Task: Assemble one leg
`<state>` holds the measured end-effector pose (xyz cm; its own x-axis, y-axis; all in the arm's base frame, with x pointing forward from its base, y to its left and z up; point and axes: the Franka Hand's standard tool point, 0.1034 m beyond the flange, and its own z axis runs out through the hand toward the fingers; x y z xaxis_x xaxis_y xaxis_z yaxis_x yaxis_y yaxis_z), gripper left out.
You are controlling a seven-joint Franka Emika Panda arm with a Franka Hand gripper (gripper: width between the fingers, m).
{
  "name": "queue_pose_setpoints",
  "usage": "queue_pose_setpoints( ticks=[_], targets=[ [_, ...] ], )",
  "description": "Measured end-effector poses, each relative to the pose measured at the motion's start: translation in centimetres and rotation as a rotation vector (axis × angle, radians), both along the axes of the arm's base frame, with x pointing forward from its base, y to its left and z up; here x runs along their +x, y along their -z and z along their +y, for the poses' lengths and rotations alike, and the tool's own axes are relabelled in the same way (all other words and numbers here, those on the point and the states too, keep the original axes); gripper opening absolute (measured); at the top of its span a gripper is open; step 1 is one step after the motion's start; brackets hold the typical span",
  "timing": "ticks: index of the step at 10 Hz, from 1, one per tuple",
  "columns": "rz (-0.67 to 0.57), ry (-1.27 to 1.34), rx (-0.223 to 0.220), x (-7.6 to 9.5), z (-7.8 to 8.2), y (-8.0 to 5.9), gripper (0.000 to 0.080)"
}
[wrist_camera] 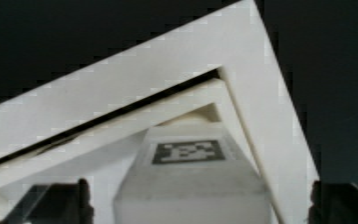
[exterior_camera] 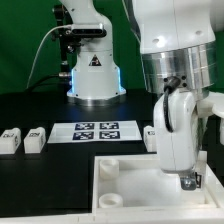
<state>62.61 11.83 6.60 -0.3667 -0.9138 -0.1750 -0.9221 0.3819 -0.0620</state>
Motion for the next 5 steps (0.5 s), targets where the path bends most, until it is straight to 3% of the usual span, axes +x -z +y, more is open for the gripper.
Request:
queue_pose_setpoints(
  ticks=[3, 5],
  targets=[
    [-0.021, -0.030, 0.003, -0.7, 2.0, -1.3, 0.0649],
    [-0.020, -0.037, 0.002, -0.8, 2.3, -1.2, 0.0649]
  ],
)
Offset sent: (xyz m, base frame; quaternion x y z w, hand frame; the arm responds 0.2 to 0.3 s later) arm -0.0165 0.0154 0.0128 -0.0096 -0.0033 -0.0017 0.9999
